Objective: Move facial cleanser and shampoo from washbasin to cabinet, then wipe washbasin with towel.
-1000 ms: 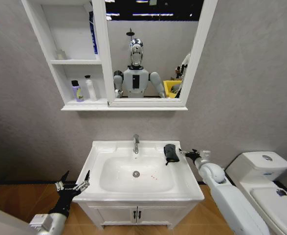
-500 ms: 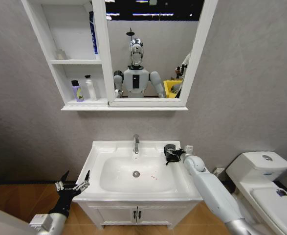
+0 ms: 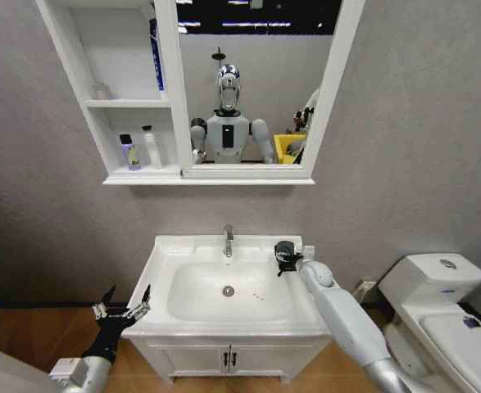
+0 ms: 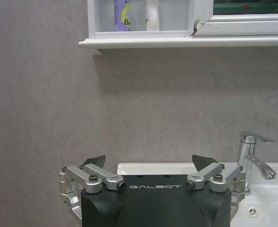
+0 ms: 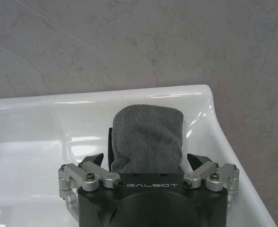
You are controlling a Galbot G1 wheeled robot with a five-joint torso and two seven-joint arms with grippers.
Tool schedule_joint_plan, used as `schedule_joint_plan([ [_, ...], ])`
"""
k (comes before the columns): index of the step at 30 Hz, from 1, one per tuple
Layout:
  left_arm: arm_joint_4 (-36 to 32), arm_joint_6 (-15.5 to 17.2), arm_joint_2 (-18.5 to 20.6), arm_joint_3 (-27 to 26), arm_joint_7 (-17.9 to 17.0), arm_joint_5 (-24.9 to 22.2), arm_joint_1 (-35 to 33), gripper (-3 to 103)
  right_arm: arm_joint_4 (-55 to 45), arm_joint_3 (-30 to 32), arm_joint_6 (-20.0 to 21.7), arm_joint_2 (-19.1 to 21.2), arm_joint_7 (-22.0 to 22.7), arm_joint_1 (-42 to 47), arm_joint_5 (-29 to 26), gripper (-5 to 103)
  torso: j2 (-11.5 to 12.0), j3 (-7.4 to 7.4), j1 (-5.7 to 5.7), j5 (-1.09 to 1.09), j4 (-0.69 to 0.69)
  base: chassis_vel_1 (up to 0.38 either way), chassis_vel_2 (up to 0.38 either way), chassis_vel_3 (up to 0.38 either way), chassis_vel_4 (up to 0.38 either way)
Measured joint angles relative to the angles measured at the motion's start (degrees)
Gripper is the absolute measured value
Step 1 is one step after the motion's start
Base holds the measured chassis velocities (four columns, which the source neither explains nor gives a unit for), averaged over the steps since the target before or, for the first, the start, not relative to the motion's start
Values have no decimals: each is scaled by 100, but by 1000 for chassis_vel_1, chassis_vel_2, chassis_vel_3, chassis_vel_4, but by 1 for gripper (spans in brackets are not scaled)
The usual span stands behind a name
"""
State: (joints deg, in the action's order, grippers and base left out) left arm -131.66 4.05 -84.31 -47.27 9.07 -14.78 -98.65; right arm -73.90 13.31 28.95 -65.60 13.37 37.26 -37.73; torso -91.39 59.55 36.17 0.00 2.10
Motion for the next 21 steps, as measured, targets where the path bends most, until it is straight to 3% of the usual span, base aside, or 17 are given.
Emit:
schedule_joint_plan([
  [10, 0, 0, 0, 0, 0, 0, 0, 100, 232, 28, -105, -110, -75, -68, 1, 67, 0, 0, 0, -1, 0, 0, 0, 0, 0],
  [14, 0, 0, 0, 0, 0, 0, 0, 100, 257, 30, -121, -166, -79, -74, 1, 45, 0, 0, 0, -1, -1, 0, 0, 0, 0],
  [16, 0, 0, 0, 0, 0, 0, 0, 100, 257, 32, -123, -172, -80, -66, 1, 45, 0, 0, 0, -1, 0, 0, 0, 0, 0],
  [21, 0, 0, 0, 0, 0, 0, 0, 100, 79, 39, -122, -131, -17, 35, -20, 29, -1, 0, 0, 0, 0, 0, 0, 0, 0],
])
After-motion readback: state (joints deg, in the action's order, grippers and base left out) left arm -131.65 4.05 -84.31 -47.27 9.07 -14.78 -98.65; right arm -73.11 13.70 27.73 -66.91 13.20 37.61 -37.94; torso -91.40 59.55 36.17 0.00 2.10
